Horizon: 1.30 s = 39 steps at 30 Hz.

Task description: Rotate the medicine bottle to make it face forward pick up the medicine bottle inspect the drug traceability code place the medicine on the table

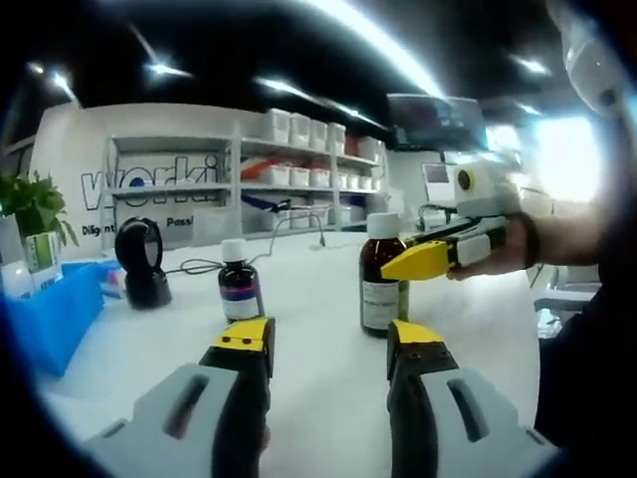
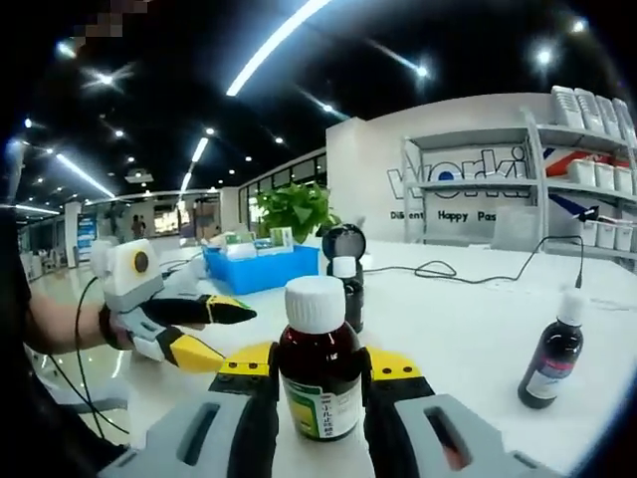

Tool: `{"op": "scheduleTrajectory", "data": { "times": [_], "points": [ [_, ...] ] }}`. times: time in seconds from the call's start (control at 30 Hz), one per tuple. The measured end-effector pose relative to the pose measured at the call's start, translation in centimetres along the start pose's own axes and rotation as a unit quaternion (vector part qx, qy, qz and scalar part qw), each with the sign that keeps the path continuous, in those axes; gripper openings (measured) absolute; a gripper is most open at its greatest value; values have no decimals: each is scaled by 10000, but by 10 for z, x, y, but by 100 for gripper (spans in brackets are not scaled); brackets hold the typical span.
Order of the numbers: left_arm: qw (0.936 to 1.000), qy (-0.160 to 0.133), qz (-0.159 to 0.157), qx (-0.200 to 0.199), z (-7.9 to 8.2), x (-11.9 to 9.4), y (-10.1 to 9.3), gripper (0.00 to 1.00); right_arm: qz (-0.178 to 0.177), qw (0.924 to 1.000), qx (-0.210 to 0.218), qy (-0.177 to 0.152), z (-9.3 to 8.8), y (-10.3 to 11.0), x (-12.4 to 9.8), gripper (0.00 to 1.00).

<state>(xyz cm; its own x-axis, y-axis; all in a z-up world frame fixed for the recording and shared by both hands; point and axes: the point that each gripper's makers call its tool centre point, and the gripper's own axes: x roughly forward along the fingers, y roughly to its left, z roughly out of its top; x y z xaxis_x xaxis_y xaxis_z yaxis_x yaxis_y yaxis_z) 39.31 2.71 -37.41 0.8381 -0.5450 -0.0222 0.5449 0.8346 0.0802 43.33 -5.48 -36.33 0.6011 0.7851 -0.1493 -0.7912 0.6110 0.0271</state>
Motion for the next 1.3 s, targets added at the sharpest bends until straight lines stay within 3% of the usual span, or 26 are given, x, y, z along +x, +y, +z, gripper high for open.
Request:
{"op": "scheduleTrajectory", "data": {
  "times": [0.27,0.4,0.43,0.67,0.87,1.0,1.13,1.3],
  "points": [
    [9999,150,-6,-13,-6,2,-2,37,-514,9987,25,-37,2,2,0,28],
    [10000,52,37,2,-3,1,3,31,-715,9974,-13,-58,2,2,0,28],
    [9998,-110,10,137,3,1,3,31,-761,9971,-19,-56,2,1,0,28],
    [9989,-167,50,424,6,0,1,32,-868,9962,-46,-35,2,1,1,28],
    [9996,-120,81,248,4,-1,2,31,-889,9960,-3,-44,1,-1,1,28],
    [9999,-120,46,91,3,-1,3,32,-646,9978,129,-112,3,0,1,29],
    [9998,-153,14,-113,4,-2,4,32,-274,9989,176,-341,11,4,-3,39],
    [9996,-172,-20,-233,5,-2,4,32,412,9983,-97,-399,18,6,-10,43]
  ]
}}
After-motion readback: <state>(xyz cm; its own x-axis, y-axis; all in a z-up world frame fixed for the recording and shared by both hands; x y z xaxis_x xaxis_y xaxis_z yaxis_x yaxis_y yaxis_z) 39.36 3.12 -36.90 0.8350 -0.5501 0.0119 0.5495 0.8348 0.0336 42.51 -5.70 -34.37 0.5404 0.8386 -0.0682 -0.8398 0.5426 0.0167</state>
